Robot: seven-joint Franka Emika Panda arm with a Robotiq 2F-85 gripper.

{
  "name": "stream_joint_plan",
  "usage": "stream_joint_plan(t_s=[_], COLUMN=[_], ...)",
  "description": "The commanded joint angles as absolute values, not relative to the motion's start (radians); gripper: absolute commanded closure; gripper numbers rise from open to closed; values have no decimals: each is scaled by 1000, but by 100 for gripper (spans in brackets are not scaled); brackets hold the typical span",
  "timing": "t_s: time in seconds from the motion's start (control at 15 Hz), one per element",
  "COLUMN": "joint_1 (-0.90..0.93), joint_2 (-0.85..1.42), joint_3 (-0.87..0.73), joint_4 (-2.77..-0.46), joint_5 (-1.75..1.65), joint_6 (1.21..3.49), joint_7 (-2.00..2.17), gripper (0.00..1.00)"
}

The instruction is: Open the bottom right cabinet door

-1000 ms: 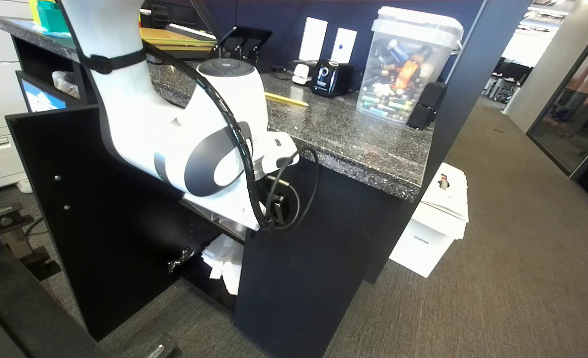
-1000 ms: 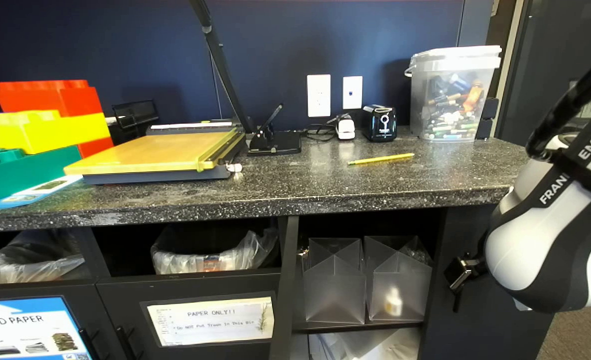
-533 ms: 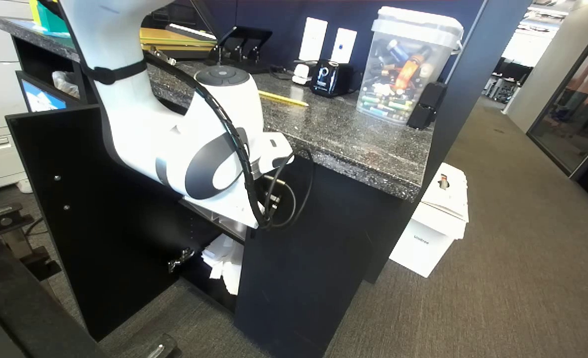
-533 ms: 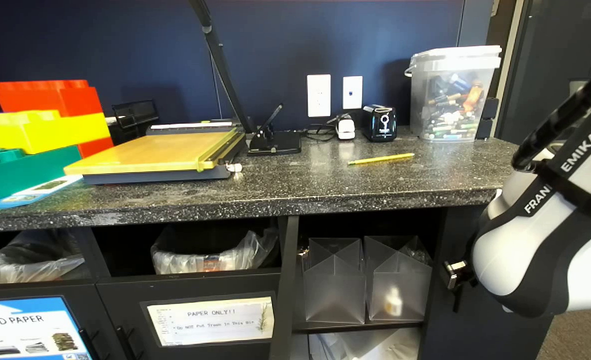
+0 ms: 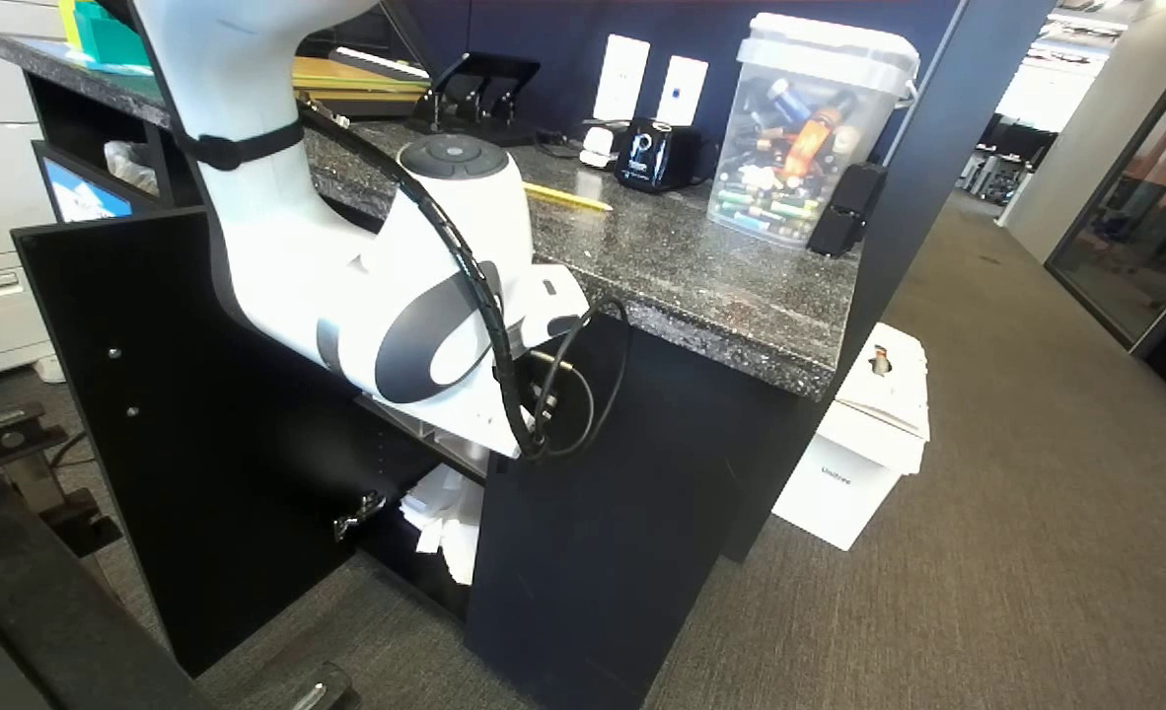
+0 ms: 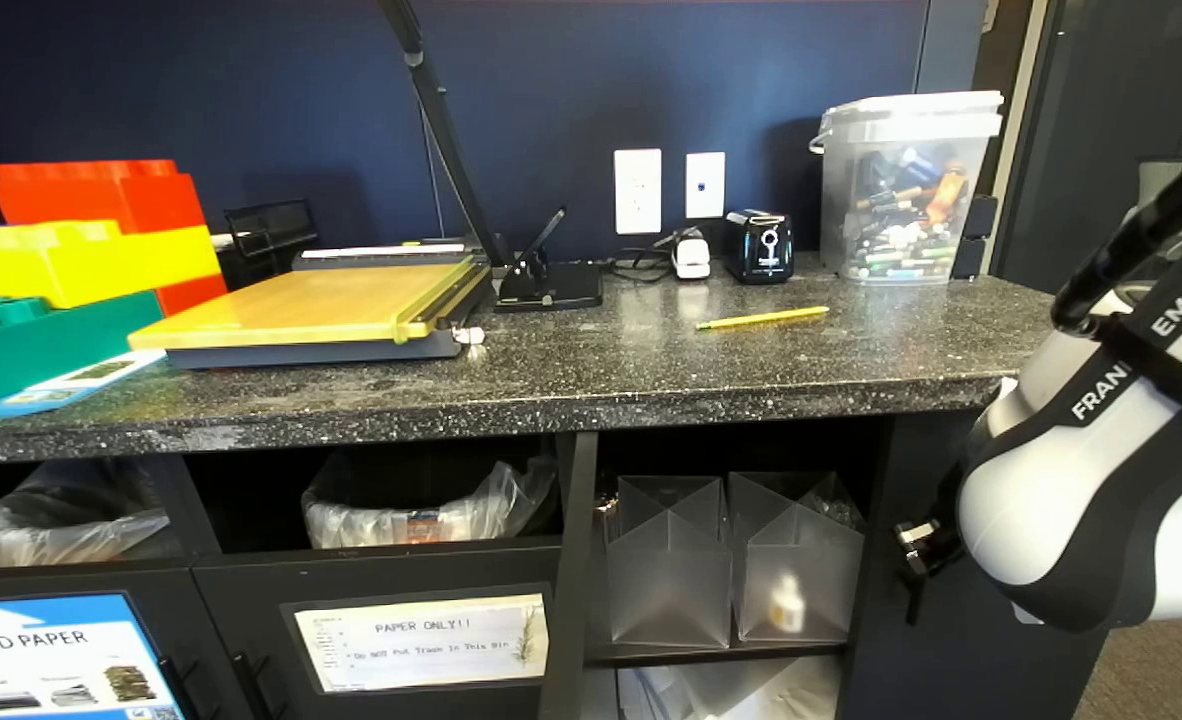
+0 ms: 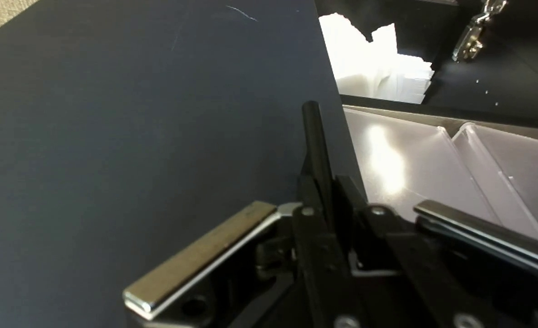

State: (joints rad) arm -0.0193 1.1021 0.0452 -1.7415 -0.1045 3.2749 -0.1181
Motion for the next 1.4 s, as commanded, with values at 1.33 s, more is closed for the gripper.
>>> stream_joint_plan(t_s=[1.33], joint_1=[-371], joint_2=[863], joint_3=[127], joint_4=[-1997], joint_5=[-281], joint_6=[2919], joint_7=[-609], gripper=[96])
